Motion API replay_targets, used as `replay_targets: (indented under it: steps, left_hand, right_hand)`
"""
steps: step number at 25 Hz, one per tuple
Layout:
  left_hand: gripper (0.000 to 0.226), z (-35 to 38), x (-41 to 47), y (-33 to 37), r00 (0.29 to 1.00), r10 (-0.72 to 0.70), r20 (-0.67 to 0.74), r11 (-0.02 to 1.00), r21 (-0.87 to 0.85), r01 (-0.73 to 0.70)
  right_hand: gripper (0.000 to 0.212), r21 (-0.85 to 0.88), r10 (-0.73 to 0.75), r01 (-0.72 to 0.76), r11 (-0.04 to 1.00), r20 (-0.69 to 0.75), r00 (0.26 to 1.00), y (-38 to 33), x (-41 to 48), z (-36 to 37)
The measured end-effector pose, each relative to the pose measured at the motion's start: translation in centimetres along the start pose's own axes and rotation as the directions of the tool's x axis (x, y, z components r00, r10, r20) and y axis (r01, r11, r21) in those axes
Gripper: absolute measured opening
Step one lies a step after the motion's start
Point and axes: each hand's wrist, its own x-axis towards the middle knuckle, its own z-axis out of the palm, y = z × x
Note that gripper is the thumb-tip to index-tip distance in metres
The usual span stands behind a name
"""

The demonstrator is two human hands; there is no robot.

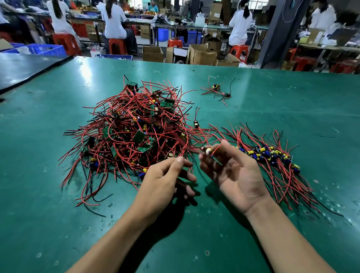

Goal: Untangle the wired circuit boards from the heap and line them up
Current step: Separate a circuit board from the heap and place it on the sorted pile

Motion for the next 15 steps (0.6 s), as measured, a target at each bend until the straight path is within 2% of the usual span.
replay_targets:
  steps: [2,4,8,11,15]
  left_hand:
    - [0.040,0.1,0.1,0.0,0.998,-0.056,0.020,0.989,-0.135,0.058]
    - [0.042,0.1,0.2,-0.1,0.997,-0.055,0.053,0.989,-0.136,0.062]
    - [0.027,-0.1,0.4,-0.6,0.996,0.013,0.090,1.000,0.007,-0.014]
    - [0.019,-0.3,0.5,-0.8,0.994,0.024,0.105,1.000,0.016,-0.026]
    - [0.023,-0.4,0.4,-0.9,0.990,0.023,0.137,0.999,0.045,-0.030]
  right_hand:
    - [0.037,-0.121,0.058,-0.051,0.991,0.059,0.997,0.4,-0.1,0.4]
    - [0.045,-0.215,0.085,-0.069,0.974,0.066,0.994,0.7,-0.3,0.7]
    - [0.033,-0.346,-0.012,0.026,0.938,0.042,0.999,1.2,-0.5,0.3]
    - [0.028,-0.403,-0.081,0.089,0.911,0.037,0.996,1.7,-0.4,-0.1]
    - [0.018,-0.594,-0.197,0.172,0.786,0.023,0.980,1.6,-0.3,-0.5]
